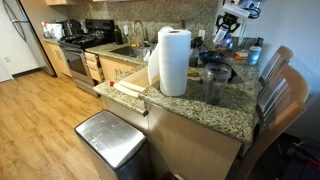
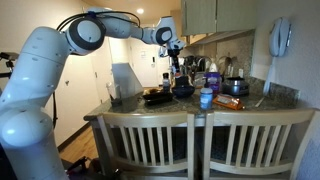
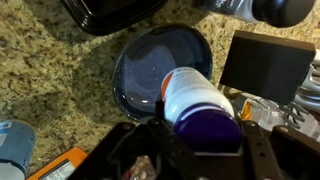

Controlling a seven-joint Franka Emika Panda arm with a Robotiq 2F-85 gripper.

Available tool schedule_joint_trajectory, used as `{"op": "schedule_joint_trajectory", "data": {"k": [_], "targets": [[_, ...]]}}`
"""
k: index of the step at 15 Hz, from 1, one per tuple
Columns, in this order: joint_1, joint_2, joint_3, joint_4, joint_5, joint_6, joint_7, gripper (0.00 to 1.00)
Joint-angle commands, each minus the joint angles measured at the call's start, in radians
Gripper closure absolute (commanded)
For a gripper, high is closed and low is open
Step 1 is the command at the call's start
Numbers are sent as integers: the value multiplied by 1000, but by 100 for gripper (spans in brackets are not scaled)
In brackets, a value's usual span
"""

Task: Pick the white bottle and the glass bottle and put them in the bowl

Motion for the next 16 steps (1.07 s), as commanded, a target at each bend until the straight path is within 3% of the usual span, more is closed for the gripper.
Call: {"op": "schedule_joint_trajectory", "data": {"k": [1,3,6,9,16], "targets": [[35,-45,-20,-44,-25,78,83,70],[66,-76,-33,-111,-56,138,147,70],[67,-50,-5,-161,-17,95,158,70],[50,9,4,-111,-17,29,181,70],[69,90,-48,27,-158,-17,334,70]]}}
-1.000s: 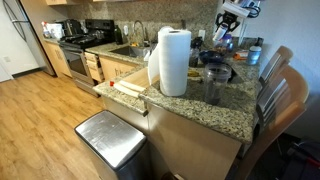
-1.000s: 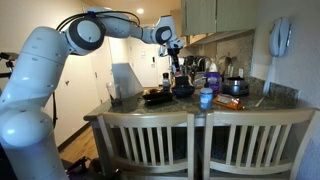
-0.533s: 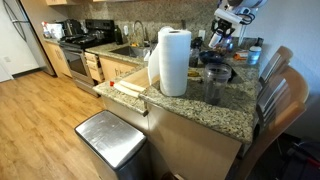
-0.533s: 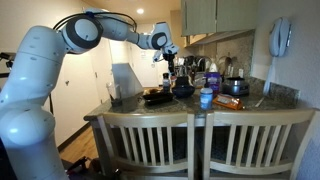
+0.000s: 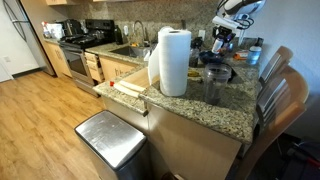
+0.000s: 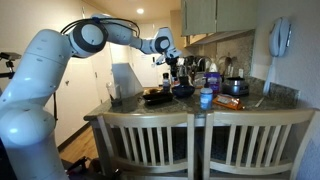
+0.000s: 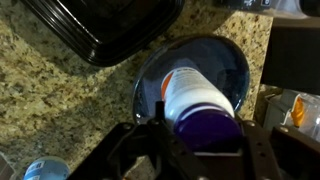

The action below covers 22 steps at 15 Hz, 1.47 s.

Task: Pick the white bottle and the glass bottle and put them in the bowl

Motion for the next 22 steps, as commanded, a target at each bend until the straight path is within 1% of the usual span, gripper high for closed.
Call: {"op": "schedule_joint_trajectory", "data": {"k": [1,8,12,15,17,18,19,21,22], "targets": [[0,54,-16,96,-59,-56,71,70],[-17,128,2,153,-53,-154,109,70],[-26,159,5,208,-47,-209,126,70],[-27,170,0,230,-25,-224,124,70],[-37,171,13,240,5,-248,112,70],[-39,169,17,241,20,-259,108,20],[-41,170,18,246,32,-266,104,19],[-39,172,13,255,45,-281,110,6],[-37,174,8,260,45,-280,113,1]]}}
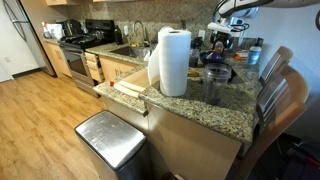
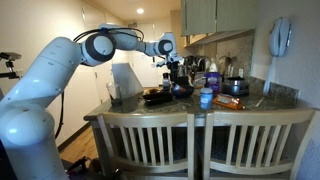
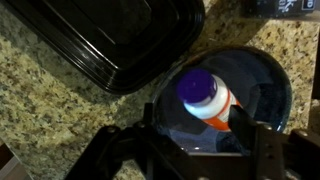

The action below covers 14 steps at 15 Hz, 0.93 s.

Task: Pick the white bottle and the glass bottle and put them in the bowl

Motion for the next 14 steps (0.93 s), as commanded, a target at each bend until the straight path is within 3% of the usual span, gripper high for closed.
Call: {"op": "schedule_joint_trajectory", "data": {"k": [1,6,8,9,10,12,13,14], "targets": [[-19,25,8,56,20,-46,-4,0],[-30,25,23,67,55,-77,-22,0],[-66,13,84,74,108,-171,-77,0],[-59,4,78,62,142,-203,-109,0],[-78,-133,80,-88,158,-228,-175,0],[-105,-182,71,-110,192,-357,-210,0],[-61,-68,52,0,152,-278,-151,0],[-78,-105,52,-18,164,-329,-170,0]]}}
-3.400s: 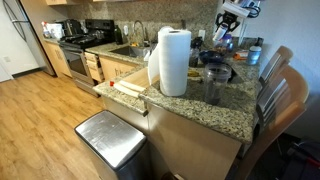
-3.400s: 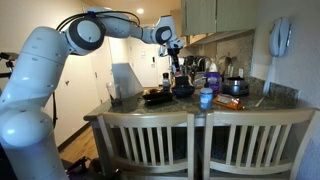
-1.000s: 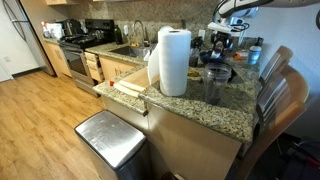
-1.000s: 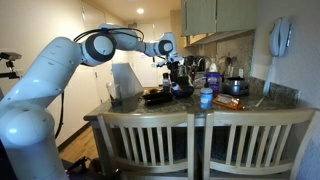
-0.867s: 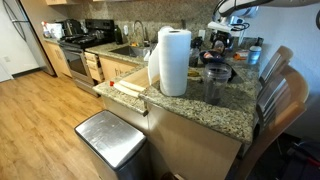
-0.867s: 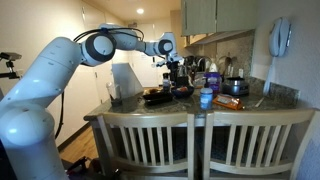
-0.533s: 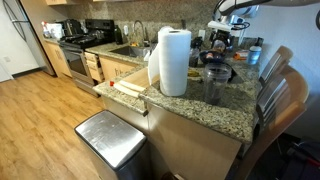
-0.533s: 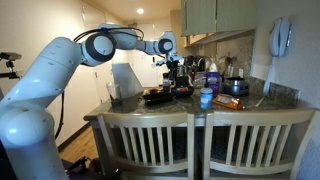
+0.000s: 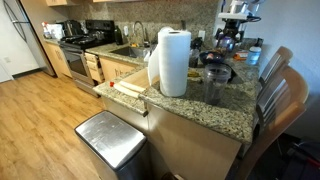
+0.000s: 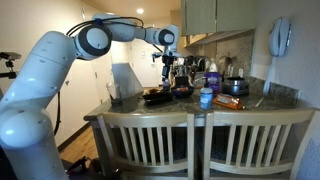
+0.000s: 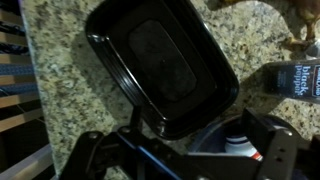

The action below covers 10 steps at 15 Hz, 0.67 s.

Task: Pick the white bottle and the glass bottle and put them in the bowl

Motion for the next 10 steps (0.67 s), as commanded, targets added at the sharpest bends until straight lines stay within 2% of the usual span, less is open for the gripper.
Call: {"op": "schedule_joint_trajectory", "data": {"k": [1,5,6,10], "targets": [[-12,-28,0,-16,7,-22,-12,0],[-7,-52,-6,-52,-11,-33,11,0],[14,-55,-36,-69,-58,5,100,0],[40,-73,-80,-105,-155,50,287,0]]}}
